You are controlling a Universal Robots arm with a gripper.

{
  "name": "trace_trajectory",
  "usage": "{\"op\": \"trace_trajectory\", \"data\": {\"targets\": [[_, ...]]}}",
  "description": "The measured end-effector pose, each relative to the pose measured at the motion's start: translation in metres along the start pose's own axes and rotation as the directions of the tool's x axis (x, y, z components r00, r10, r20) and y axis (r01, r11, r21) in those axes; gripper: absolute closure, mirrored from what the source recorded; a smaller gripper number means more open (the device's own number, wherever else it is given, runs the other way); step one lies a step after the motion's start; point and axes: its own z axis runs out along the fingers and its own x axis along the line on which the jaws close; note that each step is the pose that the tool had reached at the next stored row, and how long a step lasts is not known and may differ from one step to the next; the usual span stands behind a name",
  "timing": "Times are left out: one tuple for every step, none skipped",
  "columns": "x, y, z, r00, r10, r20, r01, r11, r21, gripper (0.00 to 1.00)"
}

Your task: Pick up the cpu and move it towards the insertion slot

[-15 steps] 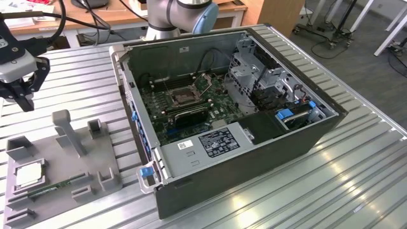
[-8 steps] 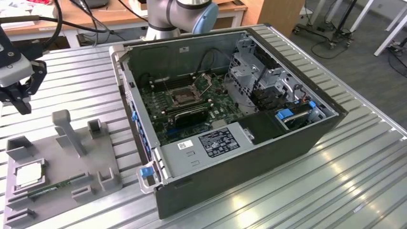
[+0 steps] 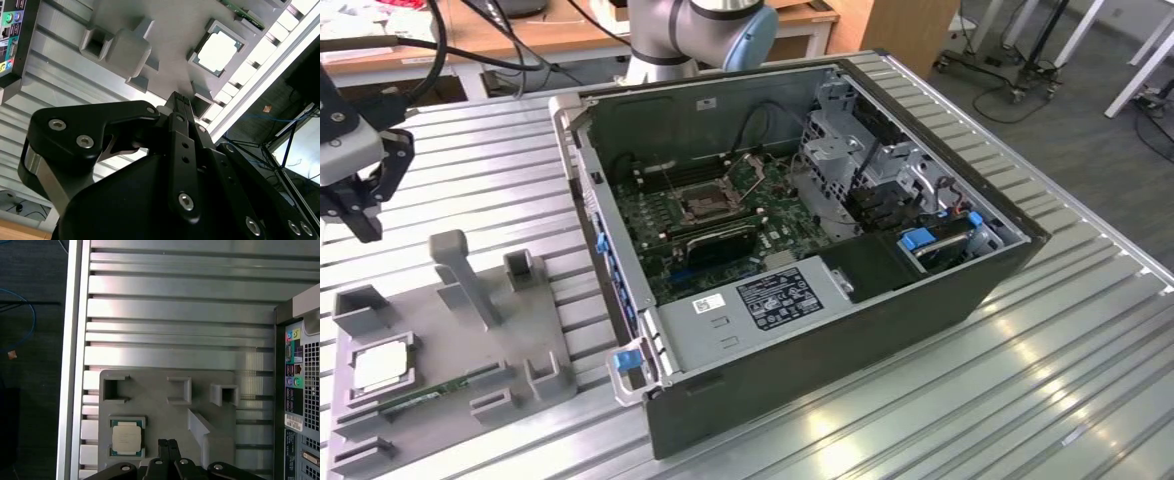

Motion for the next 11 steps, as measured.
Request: {"op": "trace_trajectory", "data": {"targets": [[0.0001, 0.0, 0.0003, 1.0, 0.0, 0.0001, 0.0, 1.0, -0.0001, 0.89], [0.0004, 0.0, 0.0009, 1.0, 0.0, 0.0003, 0.0, 1.0, -0.0002, 0.89], [0.0006, 0.0, 0.0014, 1.0, 0.0, 0.0002, 0.0, 1.0, -0.0001, 0.89], [0.001, 0.0, 0.0019, 1.0, 0.0, 0.0001, 0.0, 1.0, 0.0, 0.89], [0.0014, -0.0001, 0.0025, 1.0, 0.0, 0.0, 0.0, 1.0, 0.0, 0.89], [0.0017, -0.0002, 0.0031, 1.0, 0.0, 0.0, 0.0, 1.0, 0.0, 0.89], [0.0021, -0.0003, 0.0037, 1.0, 0.0, 0.0, 0.0, 1.0, 0.0, 0.89], [0.0025, -0.0004, 0.0043, 1.0, 0.0, 0.0001, 0.0, 1.0, 0.0, 0.89], [0.0028, -0.0005, 0.0049, 1.0, 0.0, 0.0001, 0.0, 1.0, -0.0001, 0.89], [0.003, -0.0006, 0.0054, 1.0, 0.0, 0.0002, 0.0, 1.0, -0.0001, 0.89], [0.0031, -0.0006, 0.0056, 1.0, 0.0, 0.0001, 0.0, 1.0, 0.0, 0.89]]}}
